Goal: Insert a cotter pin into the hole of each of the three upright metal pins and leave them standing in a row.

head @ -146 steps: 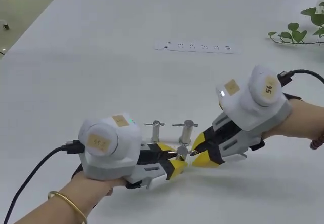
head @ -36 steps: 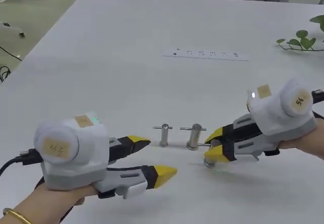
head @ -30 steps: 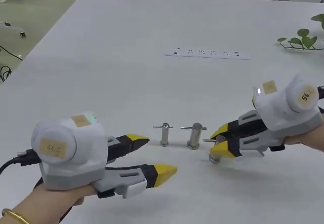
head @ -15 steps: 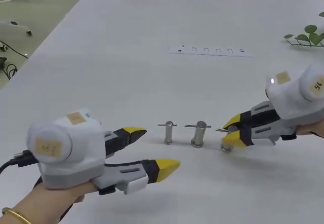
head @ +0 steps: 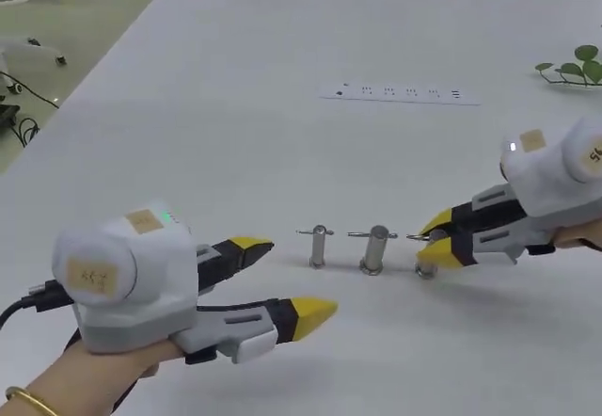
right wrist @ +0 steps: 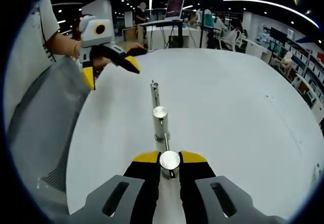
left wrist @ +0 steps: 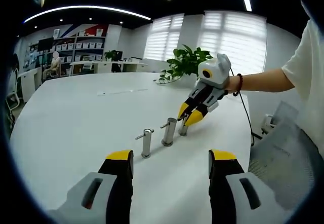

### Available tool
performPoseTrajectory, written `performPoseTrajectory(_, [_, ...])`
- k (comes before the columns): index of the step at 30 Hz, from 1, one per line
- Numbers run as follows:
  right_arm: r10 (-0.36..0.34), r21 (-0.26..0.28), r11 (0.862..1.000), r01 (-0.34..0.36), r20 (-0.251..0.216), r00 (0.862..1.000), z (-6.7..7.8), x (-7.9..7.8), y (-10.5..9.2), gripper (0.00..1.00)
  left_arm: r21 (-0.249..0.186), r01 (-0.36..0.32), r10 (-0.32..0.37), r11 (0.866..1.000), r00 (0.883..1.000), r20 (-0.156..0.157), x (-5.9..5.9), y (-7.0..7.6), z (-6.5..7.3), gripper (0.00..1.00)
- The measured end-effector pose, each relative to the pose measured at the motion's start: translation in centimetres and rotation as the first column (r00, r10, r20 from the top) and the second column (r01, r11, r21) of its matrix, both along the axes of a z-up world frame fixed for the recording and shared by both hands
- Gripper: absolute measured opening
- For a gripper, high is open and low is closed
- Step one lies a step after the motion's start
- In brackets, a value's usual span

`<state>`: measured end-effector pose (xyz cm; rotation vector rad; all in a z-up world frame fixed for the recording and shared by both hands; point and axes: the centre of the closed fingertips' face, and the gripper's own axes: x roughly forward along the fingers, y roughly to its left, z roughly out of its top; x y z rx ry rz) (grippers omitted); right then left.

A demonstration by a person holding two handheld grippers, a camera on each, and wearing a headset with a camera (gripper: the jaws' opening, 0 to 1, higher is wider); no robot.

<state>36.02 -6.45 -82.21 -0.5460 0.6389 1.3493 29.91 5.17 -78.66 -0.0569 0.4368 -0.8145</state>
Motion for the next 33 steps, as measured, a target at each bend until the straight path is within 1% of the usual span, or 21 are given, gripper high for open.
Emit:
performPoseTrajectory(2, [0.005,0.005,1.000,-0.005,-0.005,1.000,0.0,-0.1,0.0,0.15,0.003,0.003,-0.003,1.000,1.000,-0.002,-0.1,-0.1,-0.1,0.59])
performPoseTrajectory(4, [-0.009,0.014,1.000,0.009,-0.017,1.000,0.0,0.0,0.0,0.15,0.005,0.007,-0.007,1.000,1.000,-0.004,-0.1,-0.2,-0.2,0.59])
performPoseTrajectory(7, [-0.004,0.022,1.000,0.004,-0.014,1.000,0.0,0.0,0.0,0.15,0.007,0.010,-0.010,1.000,1.000,-0.006,-0.1,-0.3,-0.2,0.59])
performPoseTrajectory(11, [-0.035,0.047,0.998,0.037,-0.043,0.998,0.2,0.0,0.1,0.16,0.015,0.013,-0.013,1.000,1.000,-0.005,-0.1,-0.2,-0.3,0.60])
performPoseTrajectory(14, [-0.047,0.051,0.997,0.049,-0.036,0.998,0.4,0.3,0.2,0.19,0.016,0.014,-0.014,1.000,1.000,-0.001,-0.2,-0.3,-0.2,0.60])
performPoseTrajectory(16, [-0.060,0.056,0.996,0.062,-0.045,0.997,0.6,0.3,0.3,0.20,0.023,0.014,-0.014,1.000,1.000,0.000,-0.2,-0.3,-0.3,0.61])
performPoseTrajectory(20, [-0.087,0.054,0.994,0.090,-0.053,0.995,0.6,0.3,0.2,0.26,0.026,0.012,-0.012,1.000,1.000,0.003,-0.3,-0.3,-0.1,0.61])
performPoseTrajectory(24, [-0.138,0.059,0.988,0.143,-0.080,0.987,1.0,0.2,0.1,0.33,0.042,0.006,-0.006,0.999,1.000,0.007,-0.3,0.0,0.0,0.63])
performPoseTrajectory(25, [-0.173,0.055,0.982,0.179,-0.101,0.980,1.1,0.1,-0.1,0.38,0.042,0.004,-0.004,0.999,1.000,0.006,-0.3,0.1,0.1,0.63])
performPoseTrajectory(27, [-0.206,0.060,0.975,0.214,-0.118,0.971,1.5,0.0,-0.2,0.44,0.053,-0.002,0.002,0.999,1.000,-0.004,-0.3,0.3,-0.1,0.64])
performPoseTrajectory(29, [-0.214,0.072,0.972,0.222,-0.111,0.971,1.9,-0.1,-0.3,0.48,0.064,-0.002,0.002,0.998,1.000,-0.006,-0.3,0.4,-0.1,0.65])
performPoseTrajectory(31, [-0.245,0.082,0.964,0.253,-0.105,0.964,2.4,-0.4,-0.5,0.49,0.064,-0.008,0.008,0.998,1.000,-0.009,-0.4,0.5,0.0,0.66])
performPoseTrajectory(33, [-0.268,0.085,0.957,0.278,-0.115,0.957,2.7,-0.7,-0.6,0.49,0.064,-0.016,0.016,0.998,1.000,-0.012,-0.3,0.7,0.1,0.66])
